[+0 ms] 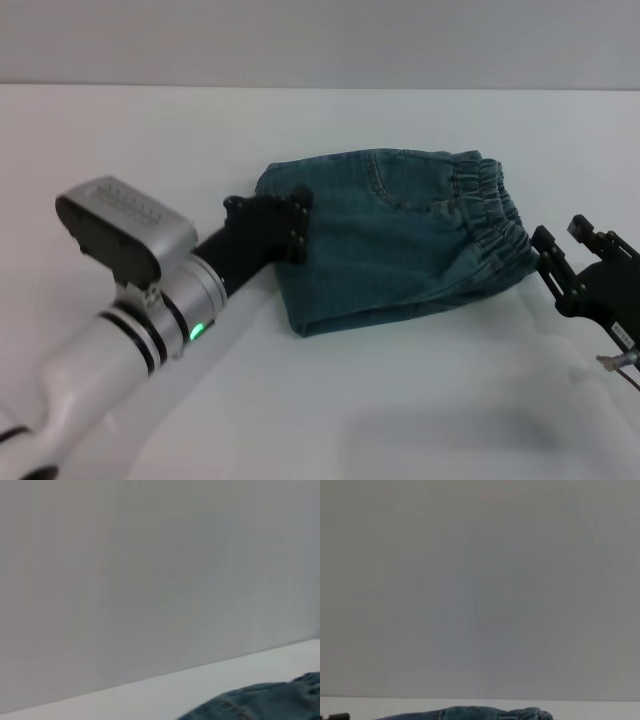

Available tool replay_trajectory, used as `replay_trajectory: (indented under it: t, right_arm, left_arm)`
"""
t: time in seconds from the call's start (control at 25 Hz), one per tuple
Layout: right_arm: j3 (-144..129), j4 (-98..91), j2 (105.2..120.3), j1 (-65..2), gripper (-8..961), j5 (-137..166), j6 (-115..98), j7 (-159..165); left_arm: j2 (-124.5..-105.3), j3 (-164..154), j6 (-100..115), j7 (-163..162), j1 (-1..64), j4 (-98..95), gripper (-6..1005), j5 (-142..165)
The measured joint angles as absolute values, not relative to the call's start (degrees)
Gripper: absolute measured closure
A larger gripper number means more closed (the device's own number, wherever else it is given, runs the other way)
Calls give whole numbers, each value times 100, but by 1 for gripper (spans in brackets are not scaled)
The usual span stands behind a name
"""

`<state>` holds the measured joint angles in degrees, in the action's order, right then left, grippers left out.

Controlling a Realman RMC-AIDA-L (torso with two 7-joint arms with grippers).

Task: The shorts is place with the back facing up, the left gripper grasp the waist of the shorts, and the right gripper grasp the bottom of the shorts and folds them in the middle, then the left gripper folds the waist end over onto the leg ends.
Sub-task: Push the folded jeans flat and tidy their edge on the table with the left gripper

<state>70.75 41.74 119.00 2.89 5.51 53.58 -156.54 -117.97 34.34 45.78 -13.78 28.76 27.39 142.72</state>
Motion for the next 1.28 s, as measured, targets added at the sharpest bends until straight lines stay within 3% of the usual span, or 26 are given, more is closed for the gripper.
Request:
replay_trajectory:
  t: [0.28, 0.6, 1.08, 1.28]
  right_arm:
    - [7076, 4099, 11900, 232, 527, 549, 5351, -15653]
    - [7076, 3917, 11900, 38, 527, 537, 5352, -15653]
    - [7091, 3882, 11900, 25, 527, 535, 5353, -15567]
    - [7098, 3864, 11901, 31, 527, 536, 5357, -15565]
  left_arm:
    - [-11797, 3005, 4377, -1686, 2461, 3229, 973, 14293]
    - [-11828, 2775, 4032, -1947, 2498, 3175, 968, 14302]
    - [-11849, 3064, 3812, -2079, 3304, 2412, 959, 14294]
    - [-11843, 3091, 4112, -1989, 3299, 2417, 955, 14292]
